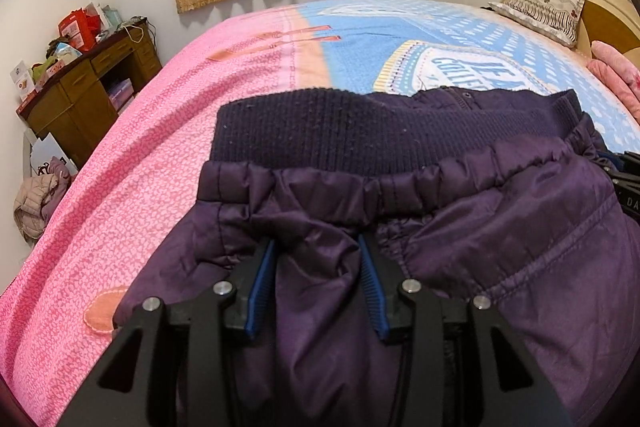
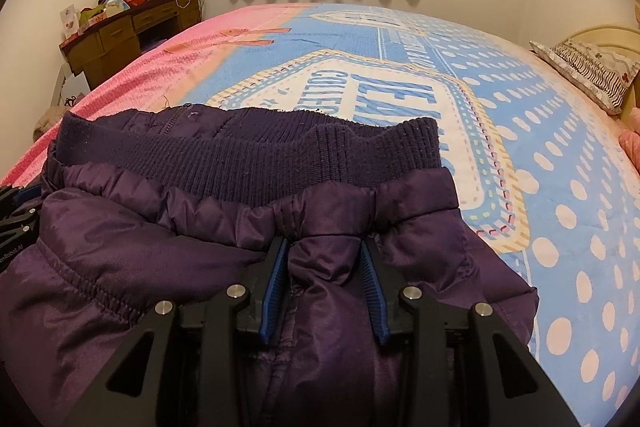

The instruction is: Fold large clothes

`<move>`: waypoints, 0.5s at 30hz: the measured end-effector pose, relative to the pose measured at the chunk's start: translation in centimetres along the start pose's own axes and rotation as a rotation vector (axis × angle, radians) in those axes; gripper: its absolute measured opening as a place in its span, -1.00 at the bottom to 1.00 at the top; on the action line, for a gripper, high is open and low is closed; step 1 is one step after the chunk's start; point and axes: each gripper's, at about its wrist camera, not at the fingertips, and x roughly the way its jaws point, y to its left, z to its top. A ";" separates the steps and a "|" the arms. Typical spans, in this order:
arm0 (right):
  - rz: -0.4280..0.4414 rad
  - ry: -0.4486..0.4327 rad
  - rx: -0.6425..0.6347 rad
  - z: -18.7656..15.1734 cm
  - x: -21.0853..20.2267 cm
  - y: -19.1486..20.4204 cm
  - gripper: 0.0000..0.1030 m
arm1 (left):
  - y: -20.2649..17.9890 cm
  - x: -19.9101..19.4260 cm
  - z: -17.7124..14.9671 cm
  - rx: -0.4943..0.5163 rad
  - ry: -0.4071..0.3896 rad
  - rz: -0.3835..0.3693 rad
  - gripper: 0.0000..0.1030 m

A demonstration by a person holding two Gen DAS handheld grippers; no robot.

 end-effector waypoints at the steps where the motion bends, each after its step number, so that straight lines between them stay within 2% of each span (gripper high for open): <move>1: -0.001 0.000 -0.001 0.0 0.0 0.0 -0.27 | 0.0 0.0 0.0 0.000 -0.001 0.000 -0.11; 9: -0.012 -0.007 -0.006 0.0 -0.1 0.3 -0.27 | 0.0 0.0 0.0 0.003 -0.001 0.009 -0.11; 12: -0.043 0.007 -0.028 0.5 -0.8 0.7 -0.23 | -0.1 -0.3 0.2 0.009 0.004 0.033 -0.02; 14: -0.104 0.028 -0.032 0.9 -2.1 1.0 0.03 | 0.1 -1.1 0.7 -0.003 0.013 0.054 0.08; 15: -0.124 -0.002 -0.011 1.1 -3.7 1.2 0.05 | 0.1 -1.8 0.9 -0.011 0.015 0.050 0.09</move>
